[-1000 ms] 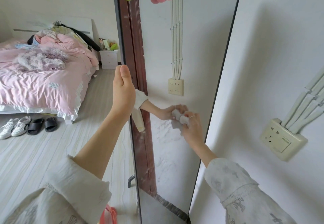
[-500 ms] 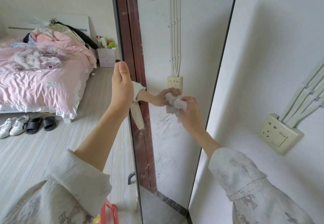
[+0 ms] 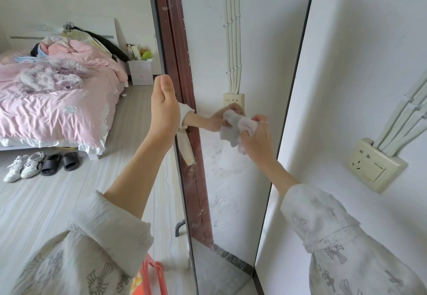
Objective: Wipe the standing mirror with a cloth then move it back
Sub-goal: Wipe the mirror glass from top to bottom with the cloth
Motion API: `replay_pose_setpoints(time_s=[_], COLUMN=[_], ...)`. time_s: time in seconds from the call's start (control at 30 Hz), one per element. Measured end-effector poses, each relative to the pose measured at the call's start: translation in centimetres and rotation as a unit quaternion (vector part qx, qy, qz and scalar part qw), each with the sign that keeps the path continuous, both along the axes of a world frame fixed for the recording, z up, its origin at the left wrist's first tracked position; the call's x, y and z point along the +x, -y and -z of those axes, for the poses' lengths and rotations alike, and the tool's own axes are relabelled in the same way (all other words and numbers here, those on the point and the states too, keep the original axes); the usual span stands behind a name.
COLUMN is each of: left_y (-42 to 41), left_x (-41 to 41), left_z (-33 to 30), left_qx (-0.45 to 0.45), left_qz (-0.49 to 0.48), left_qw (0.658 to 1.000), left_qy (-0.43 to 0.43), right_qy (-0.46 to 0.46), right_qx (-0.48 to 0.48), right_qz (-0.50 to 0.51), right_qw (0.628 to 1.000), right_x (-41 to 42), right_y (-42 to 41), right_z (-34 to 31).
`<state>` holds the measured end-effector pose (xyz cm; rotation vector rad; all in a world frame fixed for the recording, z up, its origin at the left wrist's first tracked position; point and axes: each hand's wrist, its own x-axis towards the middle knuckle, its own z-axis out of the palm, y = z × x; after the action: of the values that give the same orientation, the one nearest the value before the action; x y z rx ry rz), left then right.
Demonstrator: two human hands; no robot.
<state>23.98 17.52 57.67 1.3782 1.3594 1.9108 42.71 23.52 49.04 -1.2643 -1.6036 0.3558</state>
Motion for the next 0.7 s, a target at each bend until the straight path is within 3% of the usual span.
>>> replay_pose_setpoints(time_s=[0.17, 0.23, 0.3, 0.37, 0.57, 0.7], left_y=[-0.1, -0.1, -0.1, -0.2, -0.4, -0.4], left_x=[-0.2, -0.3, -0.5, -0.7, -0.7, -0.7], left_z=[0.1, -0.1, -0.1, 0.1, 0.4, 0.5], left_qx=[0.000, -0.001, -0.007, -0.009, -0.004, -0.005], left_qz=[-0.002, -0.007, -0.004, -0.005, -0.011, -0.003], left_qw=[1.000, 1.000, 1.000, 1.000, 1.000, 1.000], left_qy=[0.000, 0.000, 0.000, -0.002, -0.016, -0.011], right_qy=[0.108, 0.232, 0.366, 0.415, 0.295, 0.097], right_qx=[0.081, 0.110, 0.064, 0.008, 0.068, 0.110], right_qz=[-0.070, -0.155, -0.235, -0.248, -0.126, -0.053], right_qw=[0.988, 0.954, 0.898, 0.875, 0.945, 0.988], right_x=[-3.3, -3.5, -2.9, -2.1, -0.7, -2.6], right_y=[1.5, 2.6, 3.3, 3.8, 2.6, 1.8], right_z=[0.5, 2.8, 5.2, 6.4, 2.3, -1.5])
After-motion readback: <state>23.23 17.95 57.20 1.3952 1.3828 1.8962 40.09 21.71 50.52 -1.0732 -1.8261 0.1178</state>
